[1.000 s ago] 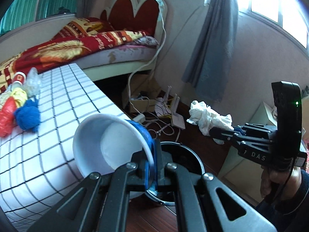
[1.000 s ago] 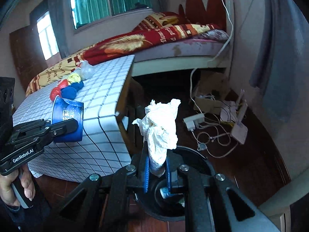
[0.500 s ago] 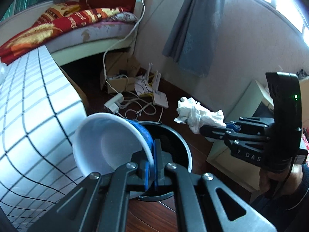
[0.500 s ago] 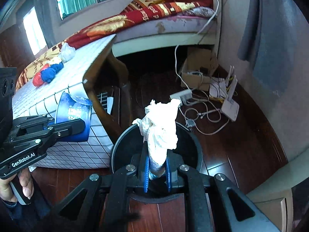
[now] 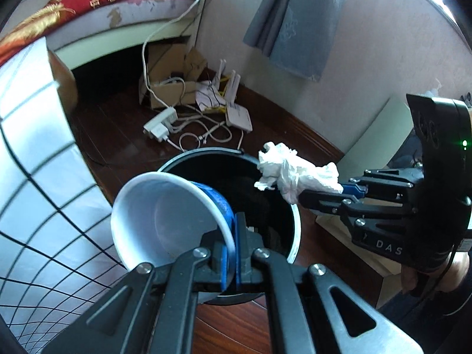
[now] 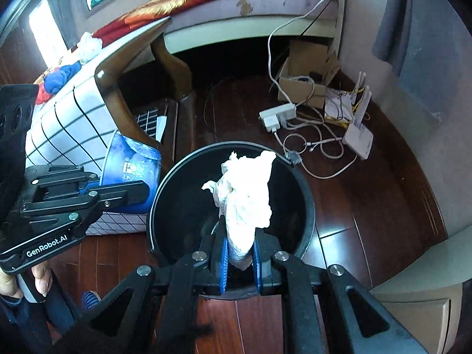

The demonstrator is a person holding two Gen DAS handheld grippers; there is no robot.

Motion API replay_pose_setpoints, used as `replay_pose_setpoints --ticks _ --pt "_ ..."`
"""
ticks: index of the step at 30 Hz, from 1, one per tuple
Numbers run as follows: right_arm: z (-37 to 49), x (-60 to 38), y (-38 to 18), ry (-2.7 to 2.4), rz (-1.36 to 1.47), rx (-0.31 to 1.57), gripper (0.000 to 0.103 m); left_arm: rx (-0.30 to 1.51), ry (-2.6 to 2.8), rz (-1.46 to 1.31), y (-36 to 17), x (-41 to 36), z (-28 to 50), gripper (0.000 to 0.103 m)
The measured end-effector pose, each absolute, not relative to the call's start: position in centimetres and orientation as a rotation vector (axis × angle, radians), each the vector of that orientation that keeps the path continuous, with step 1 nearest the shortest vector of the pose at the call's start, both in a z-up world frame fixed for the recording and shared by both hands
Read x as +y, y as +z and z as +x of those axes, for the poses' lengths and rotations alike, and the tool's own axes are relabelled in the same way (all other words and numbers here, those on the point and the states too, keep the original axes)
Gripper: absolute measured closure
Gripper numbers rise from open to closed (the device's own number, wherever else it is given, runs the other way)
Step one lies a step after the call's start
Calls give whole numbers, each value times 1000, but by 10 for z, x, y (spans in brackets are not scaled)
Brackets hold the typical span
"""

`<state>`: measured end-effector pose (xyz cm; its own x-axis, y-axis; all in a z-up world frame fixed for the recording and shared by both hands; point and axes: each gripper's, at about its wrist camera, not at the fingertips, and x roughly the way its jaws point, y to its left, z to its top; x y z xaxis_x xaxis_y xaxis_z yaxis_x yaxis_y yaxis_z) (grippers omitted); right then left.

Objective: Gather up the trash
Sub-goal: 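Open both tools to drop the tissue and cup into the bucket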

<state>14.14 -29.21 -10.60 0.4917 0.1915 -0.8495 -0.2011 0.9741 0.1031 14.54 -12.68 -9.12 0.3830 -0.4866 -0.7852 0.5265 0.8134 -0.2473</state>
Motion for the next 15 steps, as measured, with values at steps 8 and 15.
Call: replay_pose_setpoints --ticks 8,15 --pt "151 -285 -131 266 -32 1098 88 1063 -674 11 -114 -129 153 99" --pt "160 -282 -172 293 -71 1198 77 1150 -667 -73 -143 -127 166 63"
